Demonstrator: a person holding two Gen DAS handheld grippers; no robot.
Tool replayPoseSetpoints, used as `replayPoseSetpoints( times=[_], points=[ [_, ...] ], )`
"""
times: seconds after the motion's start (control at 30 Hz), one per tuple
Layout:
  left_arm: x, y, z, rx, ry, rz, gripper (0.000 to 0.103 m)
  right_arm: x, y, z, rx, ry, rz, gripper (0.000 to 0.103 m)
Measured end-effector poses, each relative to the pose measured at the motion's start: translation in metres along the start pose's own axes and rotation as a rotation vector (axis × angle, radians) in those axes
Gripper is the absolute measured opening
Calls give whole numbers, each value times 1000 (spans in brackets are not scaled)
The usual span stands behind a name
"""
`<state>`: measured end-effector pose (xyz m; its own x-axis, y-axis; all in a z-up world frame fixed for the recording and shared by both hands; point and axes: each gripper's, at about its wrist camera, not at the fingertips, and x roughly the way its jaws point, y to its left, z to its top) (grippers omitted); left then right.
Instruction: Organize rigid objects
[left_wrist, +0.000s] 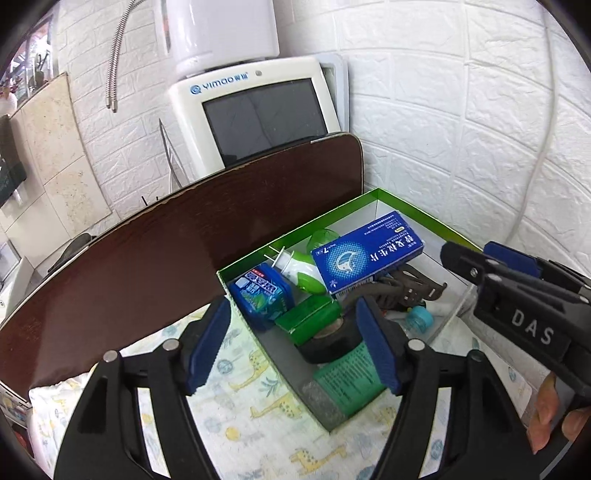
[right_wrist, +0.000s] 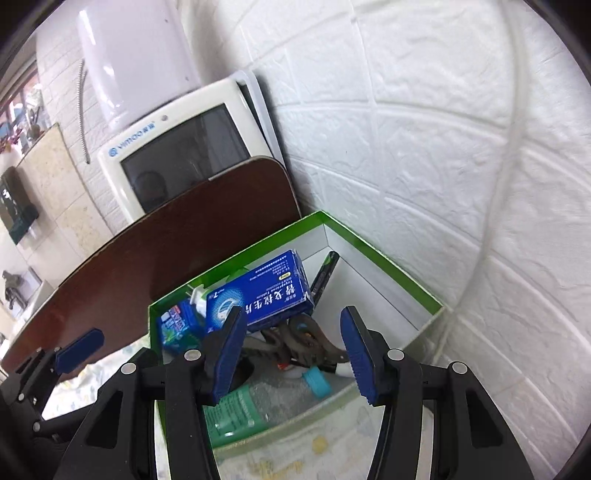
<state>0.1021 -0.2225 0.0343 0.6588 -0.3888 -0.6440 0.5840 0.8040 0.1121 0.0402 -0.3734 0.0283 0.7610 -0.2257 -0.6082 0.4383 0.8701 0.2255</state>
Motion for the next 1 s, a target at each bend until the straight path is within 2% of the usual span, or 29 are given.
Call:
replayPoseSetpoints(
  times=[0.2,0.3,0.4,0.43,0.67,1.0],
  points=[
    [-31,-7,-28,4,-6,16,73,-34,8,-33,-112,-12,23,55],
    [-44,-7,-42,-26,-7,3,76,-51,8,-51,-155,-10,44,56],
    [-57,-7,-55,-43,-17,18,77,-67,9,-65,-208,-14,35,63],
    [-61,-7,-59,-49,-18,17,78,-71,9,-68,-217,-15,28,68],
    [-81,-11,-77,-57,-16,18,80,-99,8,-83,-226,-38,-1,84],
    [-96,-12,-89,-66,-15,17,82,-111,3,-91,-223,-27,-12,85]
  ],
)
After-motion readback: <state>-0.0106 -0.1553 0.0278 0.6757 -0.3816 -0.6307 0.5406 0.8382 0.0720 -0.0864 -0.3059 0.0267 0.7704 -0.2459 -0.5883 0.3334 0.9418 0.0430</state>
